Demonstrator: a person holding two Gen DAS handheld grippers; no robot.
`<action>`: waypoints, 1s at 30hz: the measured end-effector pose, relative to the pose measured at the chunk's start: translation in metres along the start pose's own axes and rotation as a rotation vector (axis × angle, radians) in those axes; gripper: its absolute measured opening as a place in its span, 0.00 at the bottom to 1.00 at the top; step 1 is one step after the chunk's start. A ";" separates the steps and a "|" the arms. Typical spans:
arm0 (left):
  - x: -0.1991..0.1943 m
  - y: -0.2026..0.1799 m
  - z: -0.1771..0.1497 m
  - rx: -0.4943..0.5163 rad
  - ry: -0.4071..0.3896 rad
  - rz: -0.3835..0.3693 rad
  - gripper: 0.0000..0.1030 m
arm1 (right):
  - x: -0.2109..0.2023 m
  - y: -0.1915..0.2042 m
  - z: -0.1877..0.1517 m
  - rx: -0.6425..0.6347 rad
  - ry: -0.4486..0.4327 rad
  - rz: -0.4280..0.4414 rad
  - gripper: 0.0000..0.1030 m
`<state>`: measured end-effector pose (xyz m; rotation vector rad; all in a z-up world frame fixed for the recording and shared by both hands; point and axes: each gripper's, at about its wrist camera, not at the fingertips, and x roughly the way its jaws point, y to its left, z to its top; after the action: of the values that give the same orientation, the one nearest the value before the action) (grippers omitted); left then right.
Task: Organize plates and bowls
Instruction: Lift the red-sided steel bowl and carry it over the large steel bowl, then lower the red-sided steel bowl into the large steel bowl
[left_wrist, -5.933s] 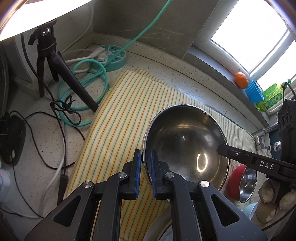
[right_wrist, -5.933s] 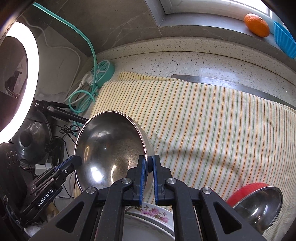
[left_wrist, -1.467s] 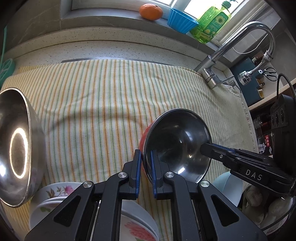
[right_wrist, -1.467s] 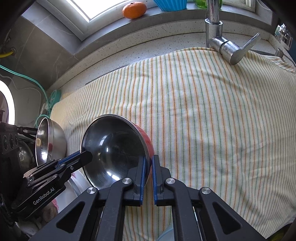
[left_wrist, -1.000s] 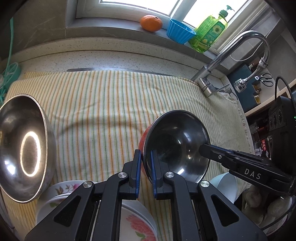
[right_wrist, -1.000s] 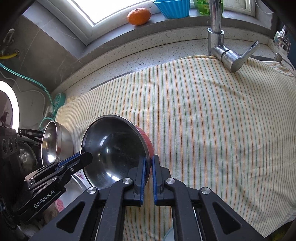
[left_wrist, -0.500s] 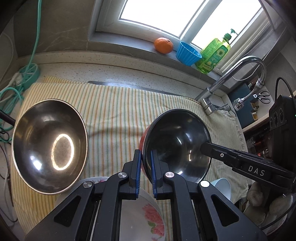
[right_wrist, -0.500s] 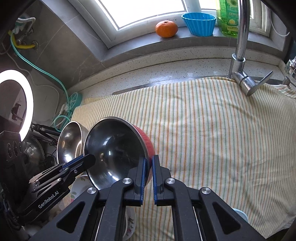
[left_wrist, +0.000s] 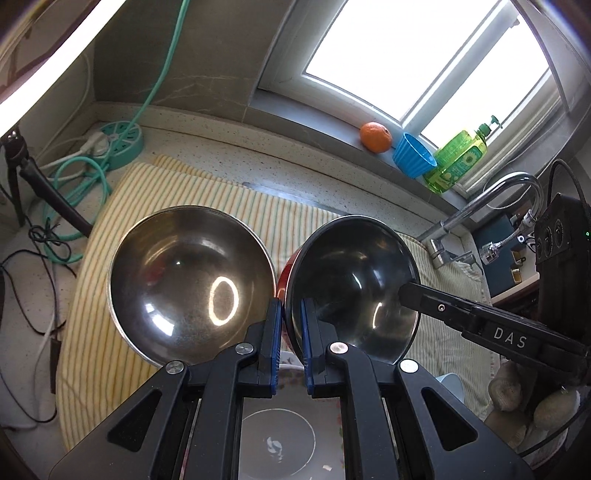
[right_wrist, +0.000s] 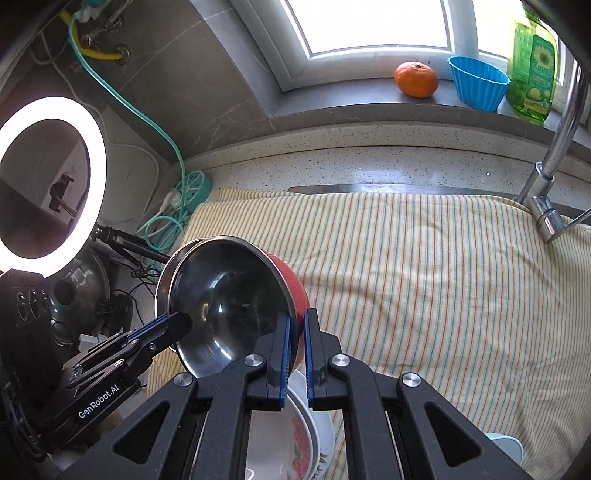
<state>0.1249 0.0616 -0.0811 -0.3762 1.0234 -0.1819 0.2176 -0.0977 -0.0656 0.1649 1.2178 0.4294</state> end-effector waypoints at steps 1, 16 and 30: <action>-0.002 0.004 0.000 -0.010 -0.005 0.006 0.08 | 0.003 0.005 0.001 -0.009 0.002 0.003 0.06; -0.020 0.052 0.002 -0.099 -0.059 0.084 0.08 | 0.041 0.059 0.019 -0.099 0.033 0.047 0.06; -0.006 0.075 0.000 -0.132 -0.028 0.135 0.08 | 0.083 0.073 0.031 -0.126 0.090 0.031 0.06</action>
<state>0.1204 0.1324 -0.1054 -0.4260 1.0322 0.0126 0.2523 0.0058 -0.1015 0.0570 1.2738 0.5442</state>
